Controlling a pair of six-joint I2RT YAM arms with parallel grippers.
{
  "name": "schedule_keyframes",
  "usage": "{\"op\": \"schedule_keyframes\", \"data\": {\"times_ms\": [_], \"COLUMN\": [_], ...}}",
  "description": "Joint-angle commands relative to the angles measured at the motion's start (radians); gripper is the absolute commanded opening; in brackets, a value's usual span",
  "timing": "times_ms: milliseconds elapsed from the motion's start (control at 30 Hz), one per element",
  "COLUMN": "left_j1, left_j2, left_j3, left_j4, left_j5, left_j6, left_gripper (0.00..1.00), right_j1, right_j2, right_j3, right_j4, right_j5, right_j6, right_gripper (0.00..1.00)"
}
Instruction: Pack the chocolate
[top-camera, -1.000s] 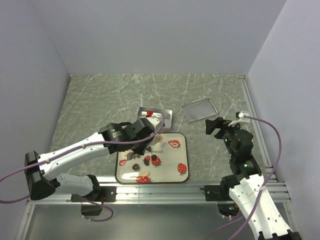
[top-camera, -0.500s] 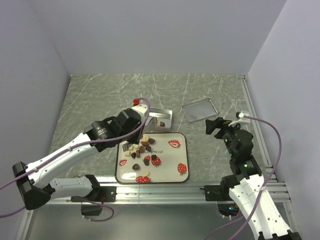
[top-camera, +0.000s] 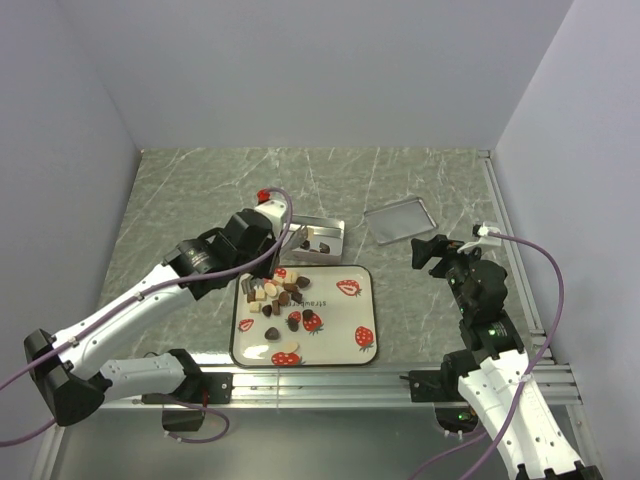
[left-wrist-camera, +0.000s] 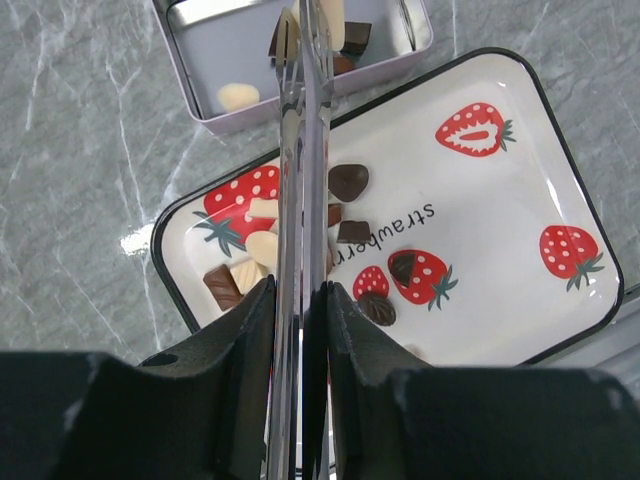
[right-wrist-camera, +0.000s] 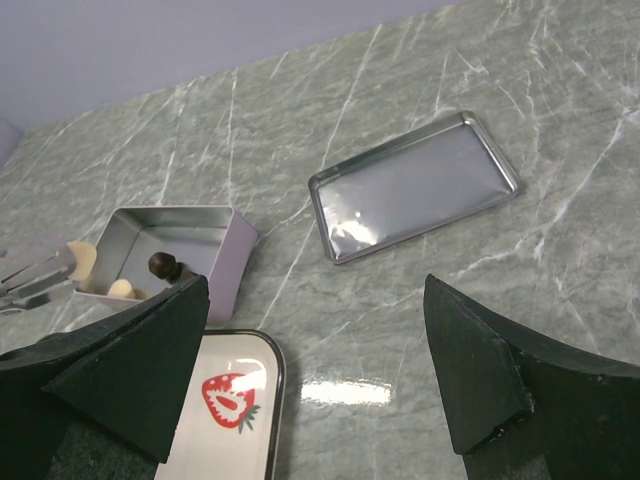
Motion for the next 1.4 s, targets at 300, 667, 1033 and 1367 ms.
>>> {"op": "schedule_keyframes", "data": {"times_ms": [300,667,1033,1367], "left_j1": [0.092,0.133,0.141,0.142], "left_j2": [0.016,0.039,0.050,0.024], "left_j3": [-0.033,-0.042,-0.046,-0.059], "left_j4": [0.135,0.151,0.150,0.144], "left_j5": [0.084,0.092,0.080,0.096], "left_j6": [0.057,0.065,0.063,0.060], "left_gripper": [0.29,0.29,0.43,0.41], "right_j1": [-0.005,-0.005,-0.005,-0.005], "right_j2": [-0.019,-0.010,-0.004,-0.001], "right_j3": [-0.009,-0.016,-0.016,-0.016], "right_j4": [0.042,0.054,0.059,0.057], "right_j5": [-0.014,-0.029,-0.029,-0.028], "right_j6": [-0.011,-0.006,-0.006,-0.006], "right_gripper": [0.94,0.94,0.94,0.94]}}
